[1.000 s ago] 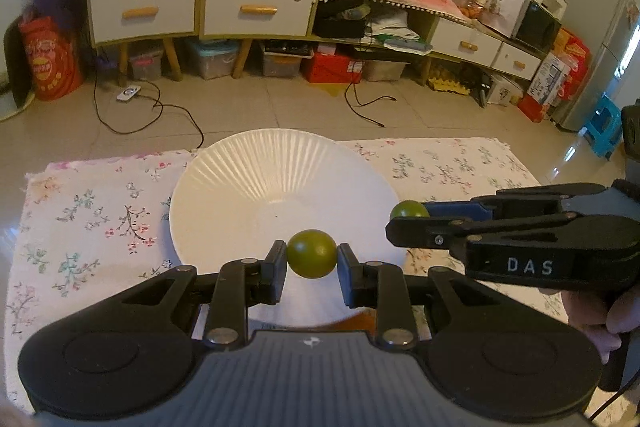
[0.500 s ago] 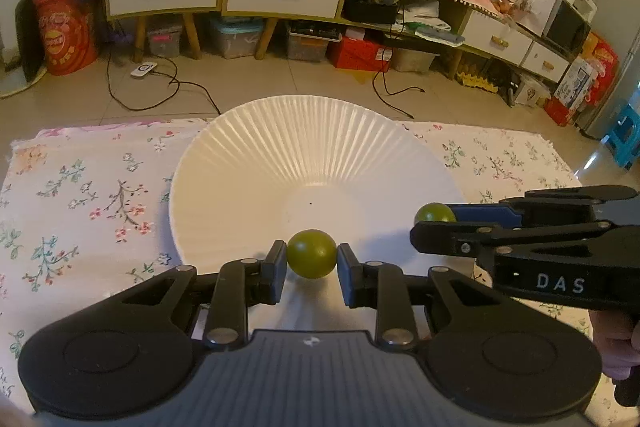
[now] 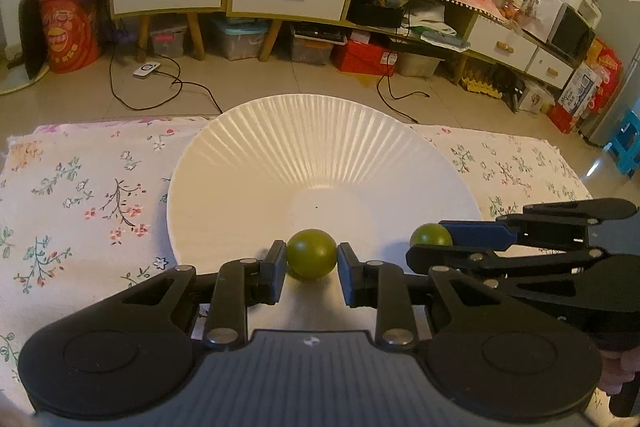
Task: Organize fruits
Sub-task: 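Carry both limes over the white plate and release them from both grippers, then move both open grippers back toward the remaining fruits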
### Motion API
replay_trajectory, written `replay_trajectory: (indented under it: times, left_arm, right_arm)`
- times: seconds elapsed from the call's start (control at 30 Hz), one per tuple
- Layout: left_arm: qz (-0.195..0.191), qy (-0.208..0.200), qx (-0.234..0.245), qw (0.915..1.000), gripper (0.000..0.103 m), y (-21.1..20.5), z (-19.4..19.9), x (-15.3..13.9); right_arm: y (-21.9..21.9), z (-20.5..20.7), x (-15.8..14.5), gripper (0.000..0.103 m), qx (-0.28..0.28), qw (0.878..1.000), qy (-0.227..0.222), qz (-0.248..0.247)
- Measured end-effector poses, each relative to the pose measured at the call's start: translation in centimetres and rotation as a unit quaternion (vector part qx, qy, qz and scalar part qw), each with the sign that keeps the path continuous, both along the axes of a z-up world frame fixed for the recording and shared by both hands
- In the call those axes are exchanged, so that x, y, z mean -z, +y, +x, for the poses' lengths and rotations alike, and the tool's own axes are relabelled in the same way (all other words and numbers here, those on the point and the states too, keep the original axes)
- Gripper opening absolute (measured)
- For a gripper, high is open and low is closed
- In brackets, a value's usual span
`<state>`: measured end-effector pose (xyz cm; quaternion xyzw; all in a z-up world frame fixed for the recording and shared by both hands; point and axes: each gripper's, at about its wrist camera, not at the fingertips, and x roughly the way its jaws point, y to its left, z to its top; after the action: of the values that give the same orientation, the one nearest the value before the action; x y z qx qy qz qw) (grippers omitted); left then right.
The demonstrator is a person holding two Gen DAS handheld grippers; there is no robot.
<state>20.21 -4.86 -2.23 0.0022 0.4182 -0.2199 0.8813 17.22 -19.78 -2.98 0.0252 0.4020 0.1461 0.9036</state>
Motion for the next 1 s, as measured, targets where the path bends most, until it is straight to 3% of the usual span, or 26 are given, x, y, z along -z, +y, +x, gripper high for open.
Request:
replay_trajectory:
  times: [0.17,0.23,0.7,0.87,1.0]
  left_arm:
    - [0.006,-0.002,-0.001,1.0,0.013,0.1,-0.2,-0.2]
    - [0.009,-0.003,0.002,0.9999,0.022,0.1,-0.5,-0.4]
    - [0.028,-0.03,0.0,0.9992,0.066,1.8,-4.6,-4.2]
    - [0.034,-0.034,-0.004,0.9988,0.071,3.0,-6.3,-5.2]
    - [0.044,-0.038,-0.01,0.9982,0.083,3.8,-7.5,-5.8]
  right_arm:
    - [-0.1,-0.1,-0.2,0.03,-0.002,1.0,0.001,0.002]
    - [-0.2,-0.4,-0.4,0.039,-0.002,1.0,0.003,0.001]
    - [0.2,-4.2,-4.8,0.069,0.02,0.999,-0.025,-0.027]
    - [0.7,-6.0,-6.0,0.078,0.024,0.998,-0.038,-0.035]
    - [1.3,-7.2,-6.6,0.085,0.023,0.998,-0.045,-0.038]
